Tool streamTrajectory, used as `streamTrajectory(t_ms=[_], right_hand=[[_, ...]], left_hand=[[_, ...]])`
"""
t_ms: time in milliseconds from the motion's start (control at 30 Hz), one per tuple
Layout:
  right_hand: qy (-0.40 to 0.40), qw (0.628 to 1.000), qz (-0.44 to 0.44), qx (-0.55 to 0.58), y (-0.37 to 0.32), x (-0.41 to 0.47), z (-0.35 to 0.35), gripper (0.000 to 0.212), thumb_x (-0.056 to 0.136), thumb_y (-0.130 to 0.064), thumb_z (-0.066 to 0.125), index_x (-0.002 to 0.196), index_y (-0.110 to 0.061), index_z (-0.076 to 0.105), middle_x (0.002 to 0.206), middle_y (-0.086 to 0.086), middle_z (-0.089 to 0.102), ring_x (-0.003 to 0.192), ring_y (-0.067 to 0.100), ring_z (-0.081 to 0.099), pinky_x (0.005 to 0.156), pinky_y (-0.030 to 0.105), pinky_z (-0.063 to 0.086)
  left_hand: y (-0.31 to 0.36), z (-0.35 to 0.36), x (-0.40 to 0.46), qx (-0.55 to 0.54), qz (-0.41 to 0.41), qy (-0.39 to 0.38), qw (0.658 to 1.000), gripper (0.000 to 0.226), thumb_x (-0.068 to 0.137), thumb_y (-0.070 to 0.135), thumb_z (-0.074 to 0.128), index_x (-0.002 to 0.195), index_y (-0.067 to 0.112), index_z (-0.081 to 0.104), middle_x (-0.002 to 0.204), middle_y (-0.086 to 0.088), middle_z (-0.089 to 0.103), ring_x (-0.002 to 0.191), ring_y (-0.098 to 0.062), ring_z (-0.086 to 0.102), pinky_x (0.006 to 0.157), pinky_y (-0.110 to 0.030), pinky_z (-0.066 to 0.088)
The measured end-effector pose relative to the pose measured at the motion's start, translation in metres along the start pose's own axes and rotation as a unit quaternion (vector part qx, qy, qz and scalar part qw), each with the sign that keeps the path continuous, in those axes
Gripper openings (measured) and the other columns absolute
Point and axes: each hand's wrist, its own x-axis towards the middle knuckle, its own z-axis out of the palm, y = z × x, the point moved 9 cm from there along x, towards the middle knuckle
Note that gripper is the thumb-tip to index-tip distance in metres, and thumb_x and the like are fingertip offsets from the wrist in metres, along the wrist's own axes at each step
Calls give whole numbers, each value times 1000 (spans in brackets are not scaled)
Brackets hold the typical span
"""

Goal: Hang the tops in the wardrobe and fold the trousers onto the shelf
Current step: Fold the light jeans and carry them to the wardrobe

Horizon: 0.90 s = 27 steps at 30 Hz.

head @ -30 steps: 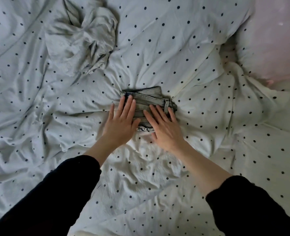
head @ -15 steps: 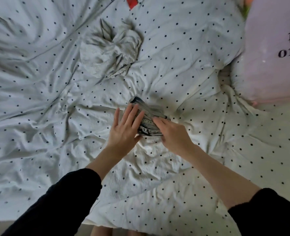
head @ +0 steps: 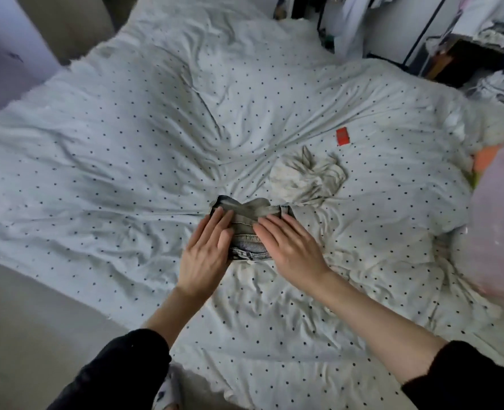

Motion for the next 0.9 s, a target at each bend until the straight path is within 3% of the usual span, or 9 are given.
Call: streamTrajectory(t_ms=[133,300,467,633,900], right_hand=[[56,994,-90,0,-108,93,-8,43,97,-3,26,110,-5,67,112,11,68,105,25,64,95,41,49],[118,979,-163,5,-278,204,-2,47,98,-2,23,108,-5,69,108,11,69,101,26,66,93,41,51],[127,968,-217,29,-419,284,26,48,98,-3,20,110,-4,67,109,11,68,102,25,65,93,41,51],[128,948,-289,41,-528,361,53,53,98,-4,16,109,-5,68,108,10,69,101,24,66,92,40,52],[168,923,-341,58,-640,541,89,57,96,-4,12,102,-4,68,103,9,69,97,25,66,88,37,52]], left_hand=[[-106,-86,-42,45,-55,32,997,29,79,12,68,96,8,45,133,-16,54,129,-28,46,107,-39,34],[-260,-181,-128,92,-147,17,985,52,81,29,62,120,-2,47,131,-20,55,122,-30,53,106,-38,37],[-379,-254,-207,151,-175,18,973,55,70,10,79,119,-5,60,124,-19,60,118,-33,57,99,-45,46],[-483,-301,-263,199,-222,11,954,46,78,18,46,116,-3,63,121,-16,63,114,-32,59,97,-43,47],[-683,-365,-267,246,-256,44,934,40,79,14,44,112,1,64,119,-13,63,115,-29,59,98,-39,45]])
